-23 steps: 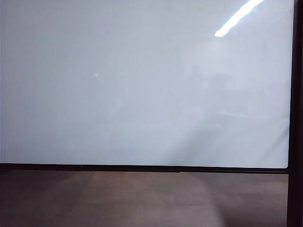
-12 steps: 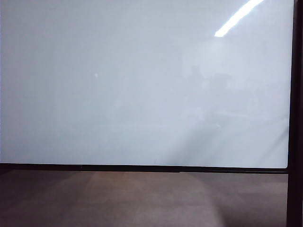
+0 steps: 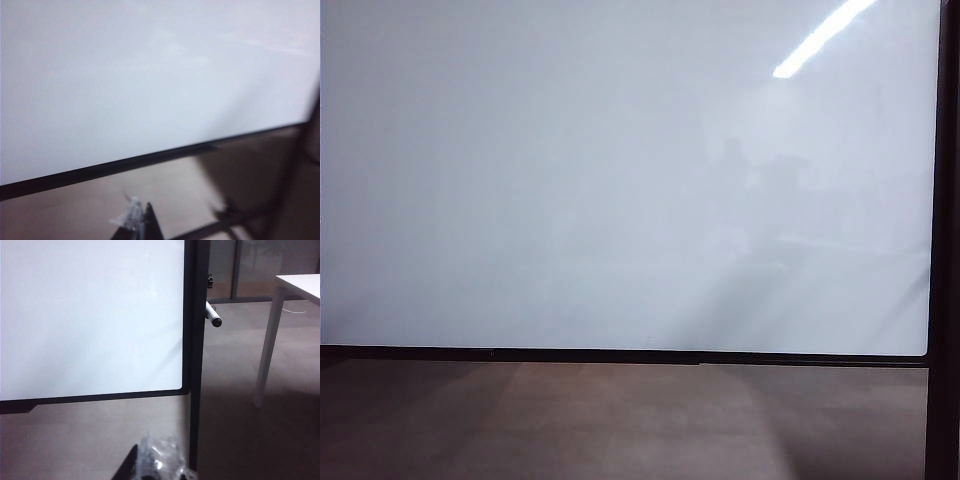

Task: Reach to the right to find the marker pen, pick it up, and write the number 9 on the whiteboard.

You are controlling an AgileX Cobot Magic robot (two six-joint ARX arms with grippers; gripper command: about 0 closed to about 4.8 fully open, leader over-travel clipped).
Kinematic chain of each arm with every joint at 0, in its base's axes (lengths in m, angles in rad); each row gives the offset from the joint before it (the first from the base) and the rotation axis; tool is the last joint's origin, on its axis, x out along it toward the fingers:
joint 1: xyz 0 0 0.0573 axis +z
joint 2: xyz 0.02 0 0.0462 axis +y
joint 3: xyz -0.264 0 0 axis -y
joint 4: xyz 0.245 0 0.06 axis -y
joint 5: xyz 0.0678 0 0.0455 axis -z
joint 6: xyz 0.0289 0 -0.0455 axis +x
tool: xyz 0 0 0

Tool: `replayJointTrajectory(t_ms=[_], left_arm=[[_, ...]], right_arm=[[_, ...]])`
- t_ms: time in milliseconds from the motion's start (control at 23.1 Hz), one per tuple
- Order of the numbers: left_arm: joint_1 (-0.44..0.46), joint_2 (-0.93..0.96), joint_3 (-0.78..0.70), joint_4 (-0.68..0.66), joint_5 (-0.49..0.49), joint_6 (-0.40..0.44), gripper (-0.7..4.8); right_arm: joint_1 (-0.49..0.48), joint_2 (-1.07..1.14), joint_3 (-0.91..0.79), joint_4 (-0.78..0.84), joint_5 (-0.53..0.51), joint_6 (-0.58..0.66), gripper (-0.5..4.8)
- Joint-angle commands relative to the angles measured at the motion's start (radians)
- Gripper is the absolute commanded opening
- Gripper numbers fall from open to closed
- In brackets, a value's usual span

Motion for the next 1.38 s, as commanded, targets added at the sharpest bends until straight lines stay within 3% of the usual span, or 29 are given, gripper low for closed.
replayJointTrajectory(t_ms=[43, 389, 519, 736, 865, 952, 1125, 1168, 1255, 1384], left_arm=[[-0.095, 0.000, 0.001, 0.009, 0.003, -0.003, -0.05], [-0.251, 0.000, 0.000, 0.009, 0.003, -0.003, -0.05], [-0.256, 0.000, 0.000, 0.010, 0.002, -0.003, -0.05], [-0.256, 0.000, 0.000, 0.009, 0.003, -0.003, -0.05], [-0.256, 0.000, 0.001, 0.009, 0.002, -0.003, -0.05], [-0.256, 0.000, 0.001, 0.009, 0.002, -0.003, -0.05], [-0.256, 0.000, 0.000, 0.009, 0.003, -0.003, -0.05], [-0.256, 0.000, 0.000, 0.009, 0.002, -0.003, -0.05], [-0.256, 0.000, 0.000, 0.009, 0.003, -0.003, -0.05], [-0.256, 0.000, 0.000, 0.008, -0.002, -0.003, -0.05]], right_arm=[[0.001, -0.001, -0.002, 0.037, 0.001, 0.051, -0.08], [0.001, -0.001, -0.002, 0.058, 0.004, 0.132, -0.08], [0.001, -0.001, -0.001, 0.102, 0.010, 0.184, -0.08], [0.000, 0.004, 0.130, 0.233, 0.190, 0.276, -0.09], [-0.011, 0.112, 0.255, 0.349, 0.282, 0.154, -0.08], [-0.053, 0.288, 0.339, 0.467, 0.231, 0.075, -0.05], [-0.219, 0.740, 0.578, 0.659, -0.092, 0.099, -0.01], [-0.258, 0.853, 0.626, 0.738, -0.160, 0.146, 0.56], [-0.320, 1.046, 0.669, 0.878, -0.241, 0.215, 2.34], [-0.334, 1.297, 0.672, 1.049, -0.345, 0.218, 3.00]])
